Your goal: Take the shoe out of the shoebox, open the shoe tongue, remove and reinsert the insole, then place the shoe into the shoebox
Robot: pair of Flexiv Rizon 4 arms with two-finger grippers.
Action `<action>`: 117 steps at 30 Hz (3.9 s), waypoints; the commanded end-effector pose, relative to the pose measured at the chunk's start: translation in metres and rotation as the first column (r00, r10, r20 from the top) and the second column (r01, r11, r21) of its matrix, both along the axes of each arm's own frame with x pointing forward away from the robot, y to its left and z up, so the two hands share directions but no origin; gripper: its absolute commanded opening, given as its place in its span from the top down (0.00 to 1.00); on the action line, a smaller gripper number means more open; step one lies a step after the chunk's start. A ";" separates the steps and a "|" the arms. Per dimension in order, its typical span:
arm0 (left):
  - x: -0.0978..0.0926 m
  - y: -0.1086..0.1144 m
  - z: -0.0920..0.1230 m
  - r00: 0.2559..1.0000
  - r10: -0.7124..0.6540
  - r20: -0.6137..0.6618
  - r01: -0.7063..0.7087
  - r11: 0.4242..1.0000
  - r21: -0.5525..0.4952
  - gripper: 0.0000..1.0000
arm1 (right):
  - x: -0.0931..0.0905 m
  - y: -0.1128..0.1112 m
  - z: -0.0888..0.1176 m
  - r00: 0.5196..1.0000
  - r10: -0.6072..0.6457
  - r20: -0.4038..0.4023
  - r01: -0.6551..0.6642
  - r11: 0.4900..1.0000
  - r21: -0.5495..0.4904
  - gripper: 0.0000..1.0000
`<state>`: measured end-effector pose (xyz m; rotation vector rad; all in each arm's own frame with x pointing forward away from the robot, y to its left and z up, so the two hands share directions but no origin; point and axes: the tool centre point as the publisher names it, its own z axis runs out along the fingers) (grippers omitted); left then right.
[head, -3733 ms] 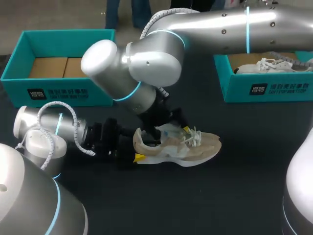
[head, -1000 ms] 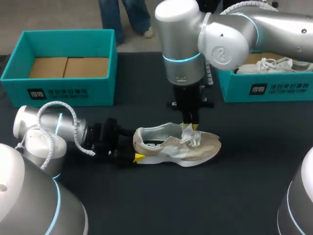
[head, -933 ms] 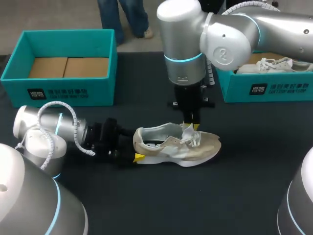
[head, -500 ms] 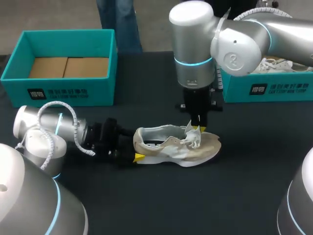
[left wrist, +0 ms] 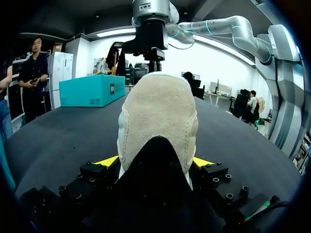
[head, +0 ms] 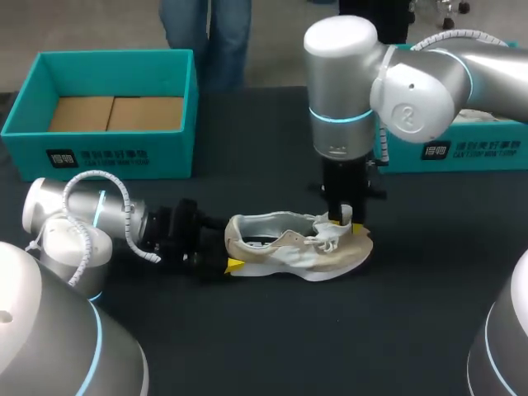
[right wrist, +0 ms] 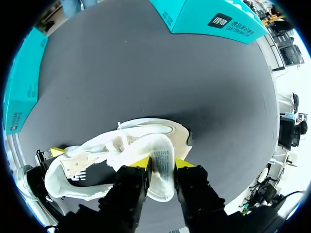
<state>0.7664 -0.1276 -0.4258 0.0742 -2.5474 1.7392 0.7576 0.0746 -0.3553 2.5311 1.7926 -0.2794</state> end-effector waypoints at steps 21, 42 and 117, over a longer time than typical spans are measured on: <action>-0.001 0.001 -0.003 1.000 -0.001 0.000 0.001 1.000 0.004 1.00 | 0.005 0.007 0.053 0.990 0.031 0.140 -0.029 0.999 -0.015 0.00; -0.001 0.001 -0.003 1.000 -0.001 0.000 0.001 1.000 0.004 1.00 | 0.014 0.060 0.122 0.851 0.415 0.322 -0.446 0.894 0.027 0.00; -0.001 0.001 -0.003 1.000 -0.001 0.000 0.001 1.000 0.004 1.00 | -0.001 0.142 0.057 -0.262 0.953 0.152 -0.964 -0.267 0.011 1.00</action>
